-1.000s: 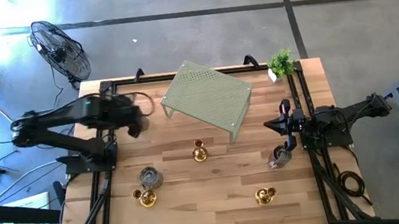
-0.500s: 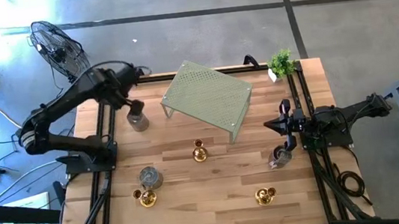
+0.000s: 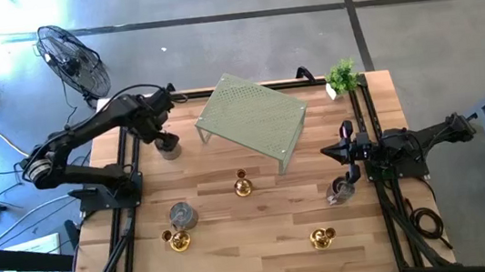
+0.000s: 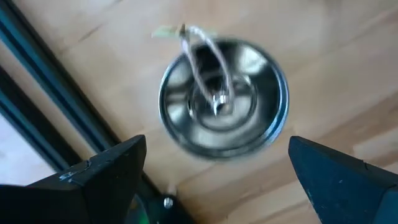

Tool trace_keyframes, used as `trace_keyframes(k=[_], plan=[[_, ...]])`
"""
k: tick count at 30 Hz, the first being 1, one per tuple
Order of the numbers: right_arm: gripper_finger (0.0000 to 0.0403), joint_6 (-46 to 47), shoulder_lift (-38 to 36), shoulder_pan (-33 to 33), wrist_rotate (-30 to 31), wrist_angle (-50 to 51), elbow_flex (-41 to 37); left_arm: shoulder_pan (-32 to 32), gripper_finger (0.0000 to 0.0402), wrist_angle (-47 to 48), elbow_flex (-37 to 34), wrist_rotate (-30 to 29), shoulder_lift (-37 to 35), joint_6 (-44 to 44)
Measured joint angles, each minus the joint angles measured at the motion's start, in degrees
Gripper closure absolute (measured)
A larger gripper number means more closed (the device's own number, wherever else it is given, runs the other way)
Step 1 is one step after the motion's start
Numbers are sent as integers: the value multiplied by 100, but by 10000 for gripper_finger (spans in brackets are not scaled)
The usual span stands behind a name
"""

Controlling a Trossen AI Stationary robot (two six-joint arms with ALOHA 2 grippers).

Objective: Pick & Place candle stick holders
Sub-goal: Put the top green scented candle on the shelf

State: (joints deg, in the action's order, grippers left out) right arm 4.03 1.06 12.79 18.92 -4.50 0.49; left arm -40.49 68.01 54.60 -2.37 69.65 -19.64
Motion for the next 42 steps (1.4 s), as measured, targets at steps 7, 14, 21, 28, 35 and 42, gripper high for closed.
trace_keyframes(k=[7, 14, 21, 28, 35, 42], plan=[[398, 0, 0, 0, 0, 1, 0, 0, 14, -396, -56, 25, 0, 186], [402, 0, 0, 1, 0, 1, 0, 0, 14, -431, -56, 28, 0, 186], [399, 0, 0, 1, 2, 1, 0, 0, 14, -464, -185, 28, -2, 186], [401, 0, 0, -1, 2, 0, 0, 0, 14, -758, -494, 132, -1, 185], [399, 0, 0, 0, 0, 1, 0, 4, 14, -1211, -822, 425, -4, 201], [401, 0, 0, -1, 1, 0, 0, 1, 14, -1503, -1015, 421, -4, 181]])
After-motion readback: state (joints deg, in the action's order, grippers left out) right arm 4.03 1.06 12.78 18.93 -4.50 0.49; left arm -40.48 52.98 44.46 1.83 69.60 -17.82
